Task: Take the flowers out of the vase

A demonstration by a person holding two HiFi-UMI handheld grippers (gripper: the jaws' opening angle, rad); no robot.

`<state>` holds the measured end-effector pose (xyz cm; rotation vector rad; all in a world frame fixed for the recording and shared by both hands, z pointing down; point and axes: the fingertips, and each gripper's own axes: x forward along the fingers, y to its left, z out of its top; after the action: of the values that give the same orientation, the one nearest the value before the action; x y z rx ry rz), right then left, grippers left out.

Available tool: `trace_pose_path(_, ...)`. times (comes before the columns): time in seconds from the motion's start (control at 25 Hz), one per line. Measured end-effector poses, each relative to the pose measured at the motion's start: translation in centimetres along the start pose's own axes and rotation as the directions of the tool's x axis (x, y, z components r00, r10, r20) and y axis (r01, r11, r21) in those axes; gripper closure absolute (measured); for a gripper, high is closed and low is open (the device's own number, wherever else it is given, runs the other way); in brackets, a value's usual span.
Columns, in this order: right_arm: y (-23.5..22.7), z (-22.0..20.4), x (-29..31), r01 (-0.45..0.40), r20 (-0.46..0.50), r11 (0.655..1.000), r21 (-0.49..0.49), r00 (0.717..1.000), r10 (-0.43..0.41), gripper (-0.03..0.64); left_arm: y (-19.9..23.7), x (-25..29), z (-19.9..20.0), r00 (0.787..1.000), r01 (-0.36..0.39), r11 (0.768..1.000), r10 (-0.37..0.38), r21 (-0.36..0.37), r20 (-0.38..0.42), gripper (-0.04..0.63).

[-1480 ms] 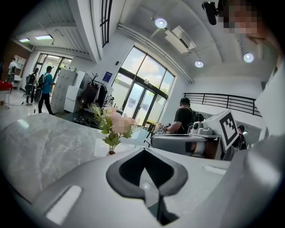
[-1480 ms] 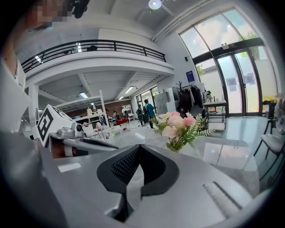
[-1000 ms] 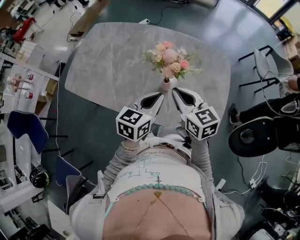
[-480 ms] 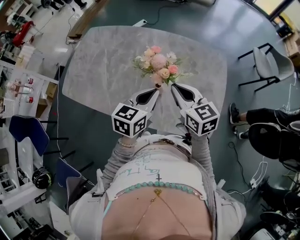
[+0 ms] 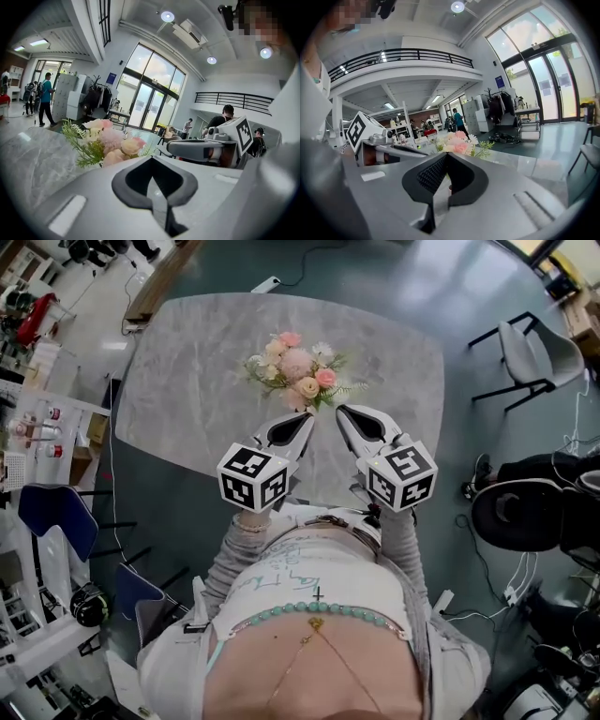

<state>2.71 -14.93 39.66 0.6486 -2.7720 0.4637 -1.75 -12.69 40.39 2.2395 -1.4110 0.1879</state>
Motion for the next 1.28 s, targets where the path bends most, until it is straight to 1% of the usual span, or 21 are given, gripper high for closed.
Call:
trace_pose_path(0.12, -0.6, -0.2, -0.4, 0.047, 0.006, 0.999, 0.021, 0.999, -0.047, 0.591, -0.4, 0.6, 0.1, 0.999, 0.036, 0.998, -0.035, 0.045, -0.026, 0.594)
trace_pose_path(0.24, -0.9, -0.1, -0.5, 0.102, 0.014, 0.994, 0.04, 0.995, -0.102, 0.591, -0.5, 0.9, 0.1, 0.994, 0.095, 0.993, -0.092, 0.07, -0.054, 0.594)
trace_pose_path(0.48, -2.1, -0.1, -1.0, 0.191, 0.036, 0.978, 0.079, 0.98, -0.194, 0.591, -0.6, 2.3, 1.1, 0.977, 0.198, 0.973, -0.187, 0.117, -0.097, 0.594)
trace_pose_path(0.68, -2.1, -0.4, -0.2, 0.237, 0.042, 0.966, 0.103, 0.969, -0.242, 0.591, -0.5, 2.5, 0.7, 0.958, 0.271, 0.957, -0.258, 0.103, -0.125, 0.594)
trace_pose_path(0.92, -1.1, -0.7, 1.1, 0.253, 0.024, 0.961, 0.109, 0.966, -0.257, 0.591, 0.3, 1.6, 0.2, 0.944, 0.312, 0.946, -0.298, 0.089, -0.14, 0.594)
trace_pose_path(1.28, -0.2, -1.4, 2.6, 0.277, -0.015, 0.956, 0.095, 0.961, -0.277, 0.591, 3.2, 0.3, 0.3, 0.945, 0.309, 0.948, -0.296, 0.078, -0.142, 0.594)
